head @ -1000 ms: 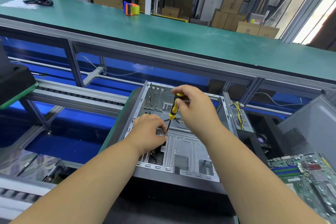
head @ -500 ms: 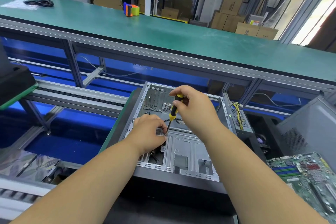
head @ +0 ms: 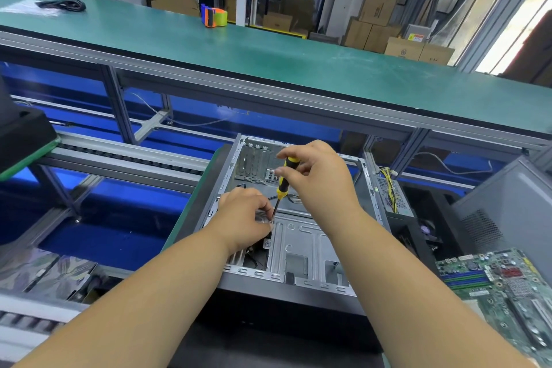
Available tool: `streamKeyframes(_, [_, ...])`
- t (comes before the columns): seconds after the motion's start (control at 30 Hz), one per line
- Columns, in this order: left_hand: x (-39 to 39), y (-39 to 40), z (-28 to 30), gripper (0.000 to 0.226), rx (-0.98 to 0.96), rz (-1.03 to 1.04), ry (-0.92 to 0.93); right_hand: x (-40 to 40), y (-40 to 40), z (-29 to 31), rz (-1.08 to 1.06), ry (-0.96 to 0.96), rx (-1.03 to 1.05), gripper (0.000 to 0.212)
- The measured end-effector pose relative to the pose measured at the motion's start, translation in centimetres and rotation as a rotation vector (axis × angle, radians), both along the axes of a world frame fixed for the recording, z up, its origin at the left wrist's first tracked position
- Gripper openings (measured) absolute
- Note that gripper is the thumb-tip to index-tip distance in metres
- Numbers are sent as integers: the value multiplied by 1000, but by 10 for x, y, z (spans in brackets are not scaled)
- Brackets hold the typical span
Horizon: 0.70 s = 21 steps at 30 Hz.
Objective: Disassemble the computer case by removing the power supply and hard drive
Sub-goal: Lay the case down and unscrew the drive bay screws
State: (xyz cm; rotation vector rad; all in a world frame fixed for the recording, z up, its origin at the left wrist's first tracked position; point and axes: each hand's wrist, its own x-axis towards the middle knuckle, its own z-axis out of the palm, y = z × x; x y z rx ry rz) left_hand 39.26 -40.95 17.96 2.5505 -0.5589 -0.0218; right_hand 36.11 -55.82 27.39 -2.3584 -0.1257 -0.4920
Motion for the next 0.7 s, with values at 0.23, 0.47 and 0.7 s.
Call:
streamKeyframes(0.23, [0, -1, 2, 12, 6, 5, 3, -2, -5, 5, 38, 79, 25, 36])
streamKeyframes(0.47, [-1, -1, 2, 14, -3, 6, -2, -4, -4, 3, 80, 82, -9, 30])
streamKeyframes(0.7, [-1, -1, 2, 14, -13, 3, -1, -4, 3, 2, 97, -12, 6, 16])
